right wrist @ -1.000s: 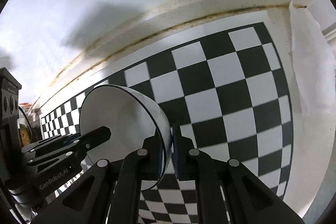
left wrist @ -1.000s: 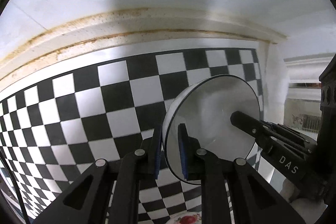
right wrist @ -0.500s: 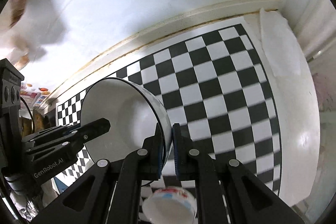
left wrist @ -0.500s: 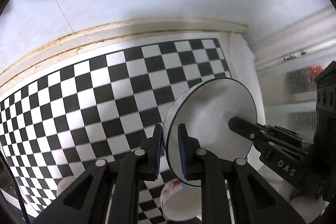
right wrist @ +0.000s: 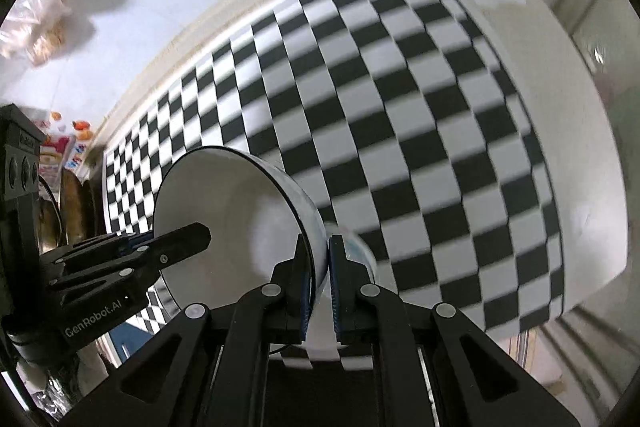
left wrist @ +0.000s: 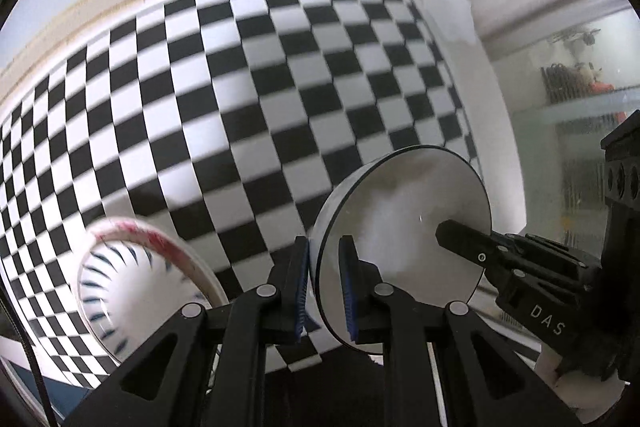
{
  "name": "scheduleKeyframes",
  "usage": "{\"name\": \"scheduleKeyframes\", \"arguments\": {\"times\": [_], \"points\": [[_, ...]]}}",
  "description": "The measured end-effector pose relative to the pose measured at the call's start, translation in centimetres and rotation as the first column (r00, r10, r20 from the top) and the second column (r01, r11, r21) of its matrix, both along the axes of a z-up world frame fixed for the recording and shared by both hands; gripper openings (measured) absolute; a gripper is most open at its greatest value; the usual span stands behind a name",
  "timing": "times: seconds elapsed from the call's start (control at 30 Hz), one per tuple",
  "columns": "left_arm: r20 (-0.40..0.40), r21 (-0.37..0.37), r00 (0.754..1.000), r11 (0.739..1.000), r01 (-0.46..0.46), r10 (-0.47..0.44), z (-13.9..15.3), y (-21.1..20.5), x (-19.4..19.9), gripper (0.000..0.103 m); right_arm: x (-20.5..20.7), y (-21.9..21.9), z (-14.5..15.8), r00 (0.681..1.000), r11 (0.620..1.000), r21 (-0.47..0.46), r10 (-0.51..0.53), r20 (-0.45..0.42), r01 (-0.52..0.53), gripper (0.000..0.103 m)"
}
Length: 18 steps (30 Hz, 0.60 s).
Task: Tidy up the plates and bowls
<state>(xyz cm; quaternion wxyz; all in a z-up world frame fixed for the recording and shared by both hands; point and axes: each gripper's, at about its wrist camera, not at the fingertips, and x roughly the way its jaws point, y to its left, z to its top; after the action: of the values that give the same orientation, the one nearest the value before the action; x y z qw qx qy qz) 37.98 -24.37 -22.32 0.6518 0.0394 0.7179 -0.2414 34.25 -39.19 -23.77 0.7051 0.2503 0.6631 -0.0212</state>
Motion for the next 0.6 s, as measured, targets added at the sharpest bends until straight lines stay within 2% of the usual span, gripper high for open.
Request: {"name": "scheduleKeyframes", "arguments": {"times": [0.3, 0.6], "points": [[-0.05, 0.045, 0.999, 0.999, 0.007, -0.005, -3.4, 0.0, -2.6, 0.013, -3.6, 0.8, -3.7, 0.998, 1.0, 0.007, 0.006, -0.069, -0.005, 0.01], [-0.029, 0.099, 0.999, 0.995, 0.017, -0.015, -4.7, -0.5, -3.2, 0.013, -3.9, 1.4, -5.3, 0.994, 0.999, -0.013, 0.028, -0.107, -0.03, 0.01]]}}
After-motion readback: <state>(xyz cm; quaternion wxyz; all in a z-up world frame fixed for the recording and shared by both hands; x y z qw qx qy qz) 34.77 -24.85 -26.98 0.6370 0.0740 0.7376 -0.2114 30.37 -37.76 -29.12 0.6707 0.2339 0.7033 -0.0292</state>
